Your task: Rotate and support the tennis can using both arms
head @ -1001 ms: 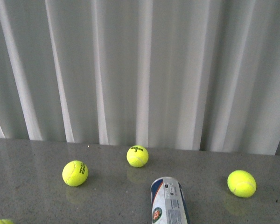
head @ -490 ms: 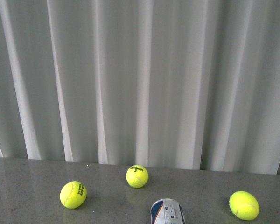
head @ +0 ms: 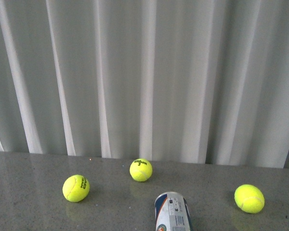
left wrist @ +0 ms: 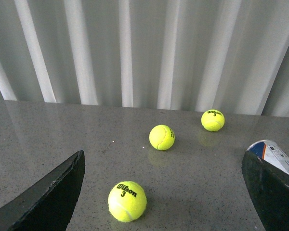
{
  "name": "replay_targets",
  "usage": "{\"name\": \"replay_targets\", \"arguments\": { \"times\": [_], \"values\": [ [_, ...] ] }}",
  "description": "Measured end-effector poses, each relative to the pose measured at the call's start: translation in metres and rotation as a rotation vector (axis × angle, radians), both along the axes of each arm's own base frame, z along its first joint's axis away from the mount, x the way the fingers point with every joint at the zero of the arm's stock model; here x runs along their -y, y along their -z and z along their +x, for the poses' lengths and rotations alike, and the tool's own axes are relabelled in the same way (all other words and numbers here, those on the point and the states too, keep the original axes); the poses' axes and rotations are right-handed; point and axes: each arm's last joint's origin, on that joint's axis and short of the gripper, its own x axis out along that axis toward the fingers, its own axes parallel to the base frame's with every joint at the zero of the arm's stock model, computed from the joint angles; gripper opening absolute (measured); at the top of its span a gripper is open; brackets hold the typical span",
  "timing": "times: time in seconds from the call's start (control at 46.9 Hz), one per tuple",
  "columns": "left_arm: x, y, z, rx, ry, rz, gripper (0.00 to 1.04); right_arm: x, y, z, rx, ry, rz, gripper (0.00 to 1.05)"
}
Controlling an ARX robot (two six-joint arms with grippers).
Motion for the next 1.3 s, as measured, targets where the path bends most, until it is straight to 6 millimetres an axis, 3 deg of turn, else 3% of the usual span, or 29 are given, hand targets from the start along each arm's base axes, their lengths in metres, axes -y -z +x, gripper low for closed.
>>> {"name": "replay_targets", "arguments": {
  "times": [0.064,0.149,0.213,0.362,0.511,0.809,1.299],
  "values": [
    [0.000,0.000,0.000,-0.001,0.000,0.000,0.98,-0.014,-0.015,0.025,-0.072,-0.071,0.014,0.98],
    [0.000,0.000,0.000,0.000,0.000,0.000,0.98,-0.028,-0.019,0.056,-0.163,-0.103,0.033,0.98],
    [0.000,0.000,0.000,0.000,0.000,0.000,0.98,-0.042,-0.009,0.085,-0.297,-0.141,0.067,0.98],
    [0.000,0.000,0.000,0.000,0.000,0.000,0.98,-0.068,0.023,0.125,-0.515,-0.177,0.187,0.98],
    [0.000,0.000,0.000,0.000,0.000,0.000,0.98,-0.096,0.045,0.159,-0.606,-0.177,0.237,0.98],
    [0.000,0.000,0.000,0.000,0.000,0.000,0.98,-0.123,0.070,0.196,-0.682,-0.186,0.223,0.98],
    [0.000,0.000,0.000,0.000,0.000,0.000,0.98,-0.135,0.120,0.241,-0.780,-0.130,0.160,0.98]
  ]
}}
